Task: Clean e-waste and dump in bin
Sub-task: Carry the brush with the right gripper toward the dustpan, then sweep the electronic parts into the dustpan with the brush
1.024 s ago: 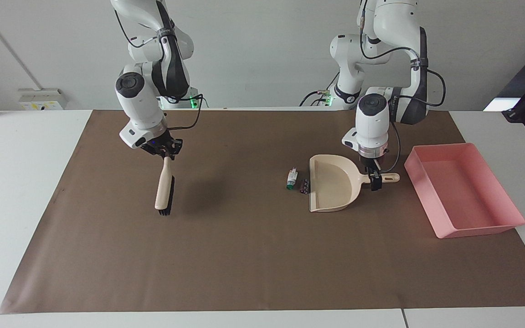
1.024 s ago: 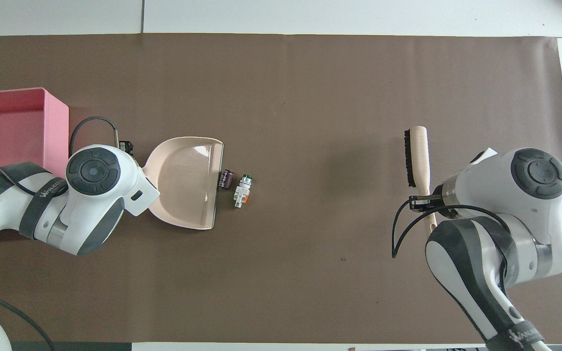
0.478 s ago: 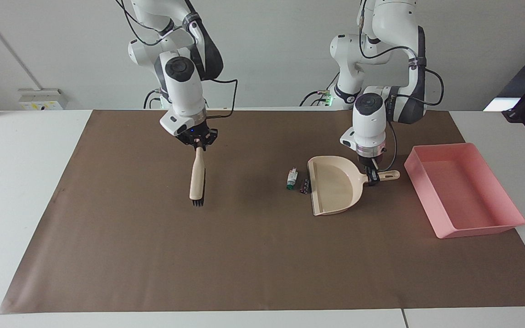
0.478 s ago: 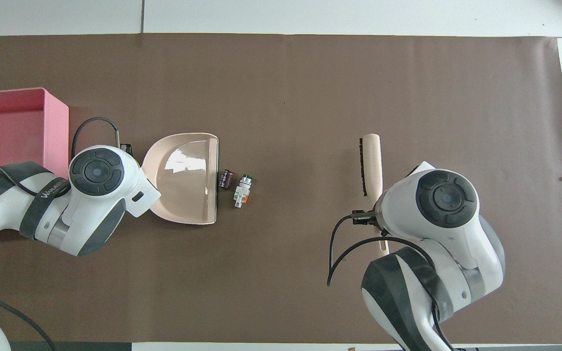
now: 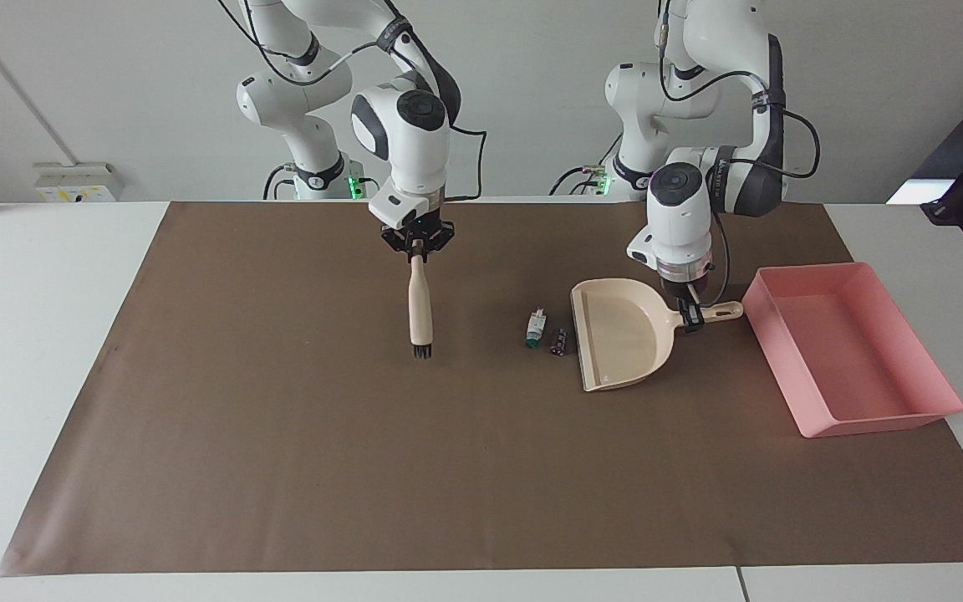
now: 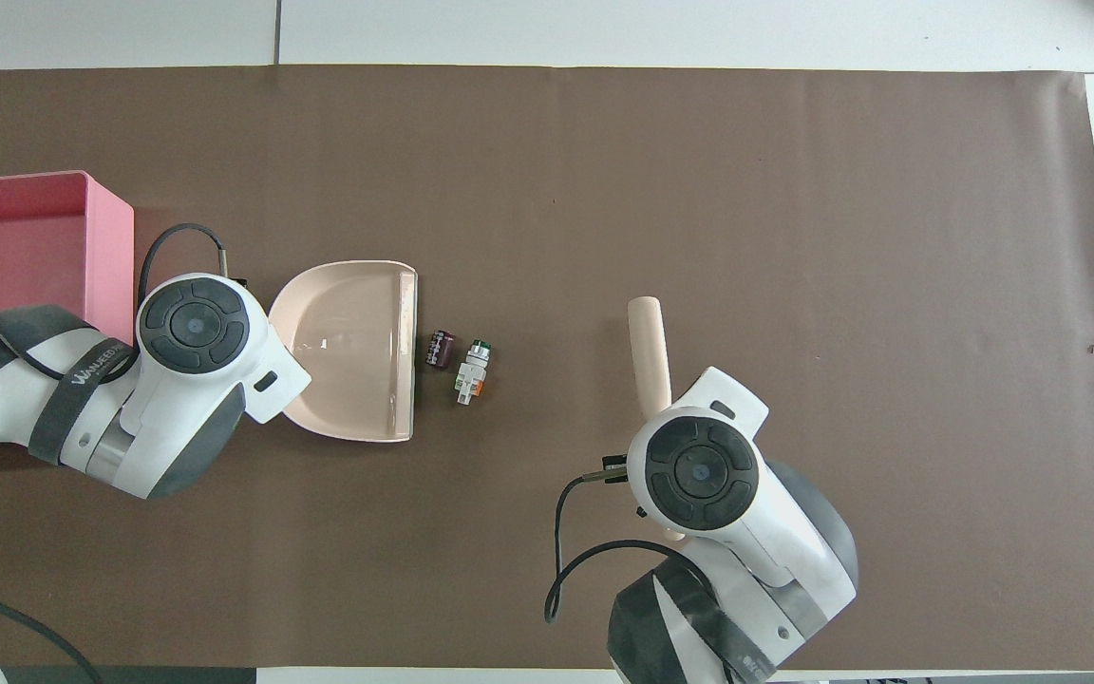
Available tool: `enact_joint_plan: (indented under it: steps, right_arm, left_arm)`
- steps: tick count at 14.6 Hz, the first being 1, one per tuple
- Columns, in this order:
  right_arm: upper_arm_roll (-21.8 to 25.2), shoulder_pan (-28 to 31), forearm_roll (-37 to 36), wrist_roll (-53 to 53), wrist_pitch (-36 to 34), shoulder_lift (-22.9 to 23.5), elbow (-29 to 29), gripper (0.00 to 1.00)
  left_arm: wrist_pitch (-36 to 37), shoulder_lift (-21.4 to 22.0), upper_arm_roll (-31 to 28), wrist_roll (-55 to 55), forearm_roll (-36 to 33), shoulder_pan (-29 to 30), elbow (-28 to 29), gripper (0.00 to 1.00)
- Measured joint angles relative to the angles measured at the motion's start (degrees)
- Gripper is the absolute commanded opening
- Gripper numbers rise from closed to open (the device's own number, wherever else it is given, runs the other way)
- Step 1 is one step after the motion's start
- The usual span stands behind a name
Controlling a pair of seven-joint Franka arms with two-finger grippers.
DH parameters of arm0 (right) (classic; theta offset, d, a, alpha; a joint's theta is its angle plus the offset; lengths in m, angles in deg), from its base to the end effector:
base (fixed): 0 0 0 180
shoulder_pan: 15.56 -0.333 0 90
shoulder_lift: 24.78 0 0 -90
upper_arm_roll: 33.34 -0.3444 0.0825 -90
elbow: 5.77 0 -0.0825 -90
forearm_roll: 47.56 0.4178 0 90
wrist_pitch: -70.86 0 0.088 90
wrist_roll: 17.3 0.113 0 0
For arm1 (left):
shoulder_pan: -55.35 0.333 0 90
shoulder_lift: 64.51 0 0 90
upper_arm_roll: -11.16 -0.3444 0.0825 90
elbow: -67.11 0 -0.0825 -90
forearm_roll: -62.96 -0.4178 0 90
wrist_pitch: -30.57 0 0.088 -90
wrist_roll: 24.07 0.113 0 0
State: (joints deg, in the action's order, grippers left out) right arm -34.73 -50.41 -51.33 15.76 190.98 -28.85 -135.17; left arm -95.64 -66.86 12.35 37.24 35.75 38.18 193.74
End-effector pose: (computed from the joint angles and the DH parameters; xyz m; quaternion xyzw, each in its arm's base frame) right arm 0.4246 0.3069 0.3877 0.9975 0.0454 -0.0212 0.0493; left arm 0.5356 -0.1588 0.3613 -0.6543 0.7327 0.0899 0.1645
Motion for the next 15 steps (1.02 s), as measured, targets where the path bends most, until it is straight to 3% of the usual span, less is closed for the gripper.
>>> enact_joint_plan:
  steps: [5, 11, 15]
  right_arm:
    - [-0.03, -3.42, 0.0, 0.27, 1.89, 4.89, 3.97, 0.0]
    - [0.0, -9.48, 0.03, 5.37, 1.79, 18.73, 17.19, 0.0]
    - [-0.69, -11.4, 1.92, 5.88, 3.48, 21.72, 19.75, 0.0]
  left_arm:
    - [-0.02, -0.23, 0.03, -0.19, -4.11, -1.32, 0.46, 0.0]
    - [-0.1, -0.39, 0.03, -0.53, -4.47, -2.33, 1.09, 0.0]
    - [-0.14, -0.39, 0.03, -0.61, -4.49, -2.57, 1.57, 0.0]
